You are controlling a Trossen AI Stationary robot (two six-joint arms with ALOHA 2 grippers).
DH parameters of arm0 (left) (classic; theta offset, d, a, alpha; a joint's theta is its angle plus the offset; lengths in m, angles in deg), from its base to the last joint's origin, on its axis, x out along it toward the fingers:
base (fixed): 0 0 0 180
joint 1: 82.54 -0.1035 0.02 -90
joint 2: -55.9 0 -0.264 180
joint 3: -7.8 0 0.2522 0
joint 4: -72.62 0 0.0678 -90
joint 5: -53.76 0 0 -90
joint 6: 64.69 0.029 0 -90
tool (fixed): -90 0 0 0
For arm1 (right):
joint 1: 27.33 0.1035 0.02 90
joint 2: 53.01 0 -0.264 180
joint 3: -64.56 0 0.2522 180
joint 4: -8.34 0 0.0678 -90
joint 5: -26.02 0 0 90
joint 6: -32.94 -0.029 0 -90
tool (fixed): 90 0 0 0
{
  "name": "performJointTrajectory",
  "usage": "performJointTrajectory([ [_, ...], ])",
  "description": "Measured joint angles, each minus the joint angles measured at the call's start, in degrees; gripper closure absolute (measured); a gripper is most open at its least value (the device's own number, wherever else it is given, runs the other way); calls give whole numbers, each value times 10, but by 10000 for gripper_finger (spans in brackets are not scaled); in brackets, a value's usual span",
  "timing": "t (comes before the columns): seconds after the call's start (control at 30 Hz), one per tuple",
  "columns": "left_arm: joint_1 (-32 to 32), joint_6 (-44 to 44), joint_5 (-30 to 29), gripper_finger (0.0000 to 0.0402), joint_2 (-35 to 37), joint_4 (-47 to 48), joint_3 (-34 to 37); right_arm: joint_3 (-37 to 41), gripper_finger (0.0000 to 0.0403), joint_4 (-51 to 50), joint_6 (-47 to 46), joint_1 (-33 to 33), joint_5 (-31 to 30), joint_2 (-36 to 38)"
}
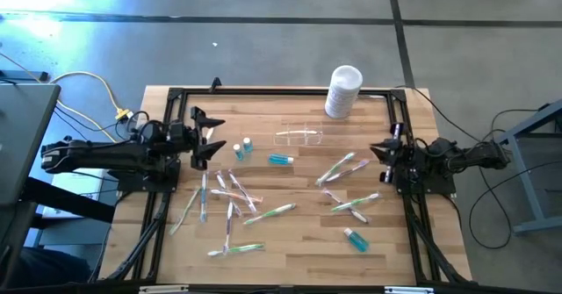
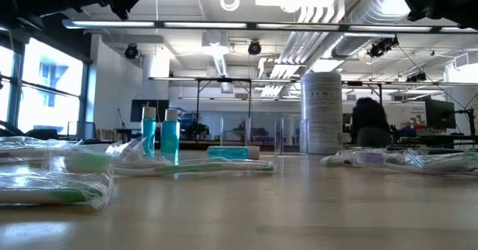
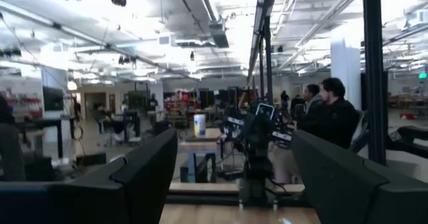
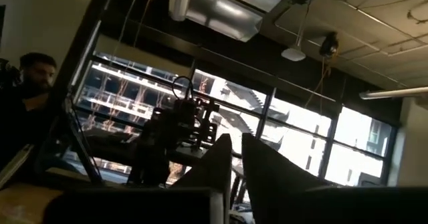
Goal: Pick & Place toothbrushing station
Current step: Put the blue mouthwash into the transparent organizer
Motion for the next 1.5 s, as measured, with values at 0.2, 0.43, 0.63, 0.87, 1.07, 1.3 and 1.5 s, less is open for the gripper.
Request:
performJointTrajectory([
  [0.2,0,-1,-5,112,-12,111,-32,-12,259,-12,-43,0,-45,-8],
  [0.43,0,15,-115,113,-85,517,-208,-12,168,-11,-62,0,-42,-35],
  [0.63,0,-53,-178,113,-169,710,-299,-12,154,-9,-62,0,-42,-55],
  [0.87,0,-39,-179,113,-252,751,-300,-12,159,-8,-91,0,-41,-65],
  [1.07,0,-53,-179,113,-312,748,-300,-12,160,-8,-105,0,-31,-75],
  [1.3,0,-89,-209,113,-326,756,-300,-12,160,-8,-105,0,-31,-86],
  [1.5,0,-123,-190,113,-328,757,-300,-12,160,-8,-105,0,-31,-90],
])
